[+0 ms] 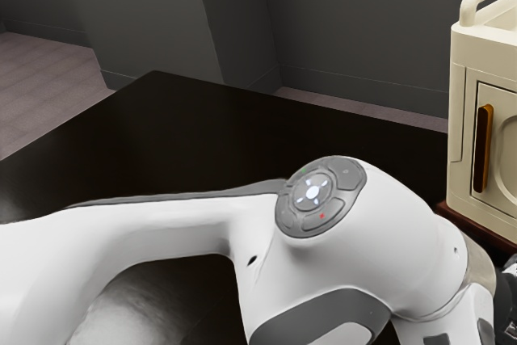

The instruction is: Pull the drawer handle with one arm to open the drawer

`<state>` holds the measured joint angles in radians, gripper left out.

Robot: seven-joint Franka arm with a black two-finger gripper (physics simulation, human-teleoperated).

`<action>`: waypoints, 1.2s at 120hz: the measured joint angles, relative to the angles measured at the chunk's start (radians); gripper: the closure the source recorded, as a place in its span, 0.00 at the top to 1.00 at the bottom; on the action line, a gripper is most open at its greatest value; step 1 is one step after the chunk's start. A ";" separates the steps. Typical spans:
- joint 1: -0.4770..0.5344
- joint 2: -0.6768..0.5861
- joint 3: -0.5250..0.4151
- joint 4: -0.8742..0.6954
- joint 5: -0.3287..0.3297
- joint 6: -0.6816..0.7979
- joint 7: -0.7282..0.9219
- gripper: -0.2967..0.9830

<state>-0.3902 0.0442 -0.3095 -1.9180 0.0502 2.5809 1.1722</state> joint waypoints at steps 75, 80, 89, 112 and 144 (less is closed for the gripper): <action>-0.001 -0.107 -0.014 -0.112 -0.008 0.000 -0.013 0.21; 0.001 -0.111 -0.018 -0.114 -0.009 0.000 -0.014 0.21; 0.006 -0.114 -0.030 -0.125 -0.009 0.001 -0.015 0.22; -0.005 -0.134 -0.035 -0.149 -0.015 -0.001 -0.017 0.23; -0.005 -0.179 -0.036 -0.193 -0.019 -0.001 -0.021 0.23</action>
<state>-0.3949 -0.1347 -0.3451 -2.1106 0.0316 2.5794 1.1515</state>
